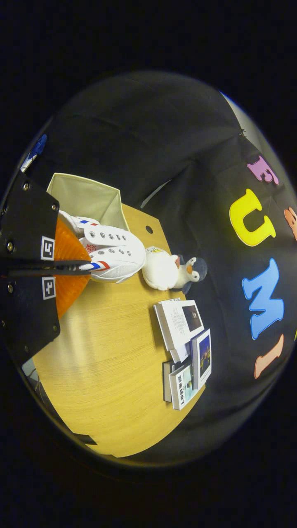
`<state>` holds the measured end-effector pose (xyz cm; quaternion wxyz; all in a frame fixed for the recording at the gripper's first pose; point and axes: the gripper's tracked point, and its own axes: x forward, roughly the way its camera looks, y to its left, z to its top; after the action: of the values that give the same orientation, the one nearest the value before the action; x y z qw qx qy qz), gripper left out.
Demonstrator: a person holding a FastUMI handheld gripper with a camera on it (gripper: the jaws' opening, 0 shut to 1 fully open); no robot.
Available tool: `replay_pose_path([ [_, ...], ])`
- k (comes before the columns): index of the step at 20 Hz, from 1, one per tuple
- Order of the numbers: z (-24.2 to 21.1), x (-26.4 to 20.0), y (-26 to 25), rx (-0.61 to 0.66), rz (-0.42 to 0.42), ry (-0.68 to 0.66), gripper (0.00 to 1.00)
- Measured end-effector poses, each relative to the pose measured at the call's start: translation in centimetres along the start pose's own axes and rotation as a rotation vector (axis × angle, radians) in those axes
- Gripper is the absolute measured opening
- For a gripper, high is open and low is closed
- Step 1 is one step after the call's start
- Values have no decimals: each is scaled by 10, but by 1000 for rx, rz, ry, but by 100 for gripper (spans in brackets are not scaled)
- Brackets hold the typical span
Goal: Open the storage box then place both shoes into the box .Put the left shoe in first, then the right shoe, with the right side of both shoes facing outward in a uniform manner.
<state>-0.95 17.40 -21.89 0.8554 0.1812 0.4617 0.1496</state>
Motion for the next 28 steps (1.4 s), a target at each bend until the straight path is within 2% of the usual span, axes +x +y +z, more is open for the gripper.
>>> replay_pose_path([
  [7,-10,17,64,-23,73,12,1],
  [13,-27,39,103,-21,86,30,1],
  [17,-37,54,111,-20,76,29,1],
  [21,-48,67,100,-60,20,38,0],
  [22,-48,66,103,-61,42,31,1],
  [23,-47,66,109,-52,62,6,12],
  [24,-37,65,115,-45,86,-29,35],
  [25,-28,61,114,-59,83,-49,53],
  [27,-14,51,109,-108,66,-89,100],
  [28,-7,47,107,-133,60,-114,98],
])
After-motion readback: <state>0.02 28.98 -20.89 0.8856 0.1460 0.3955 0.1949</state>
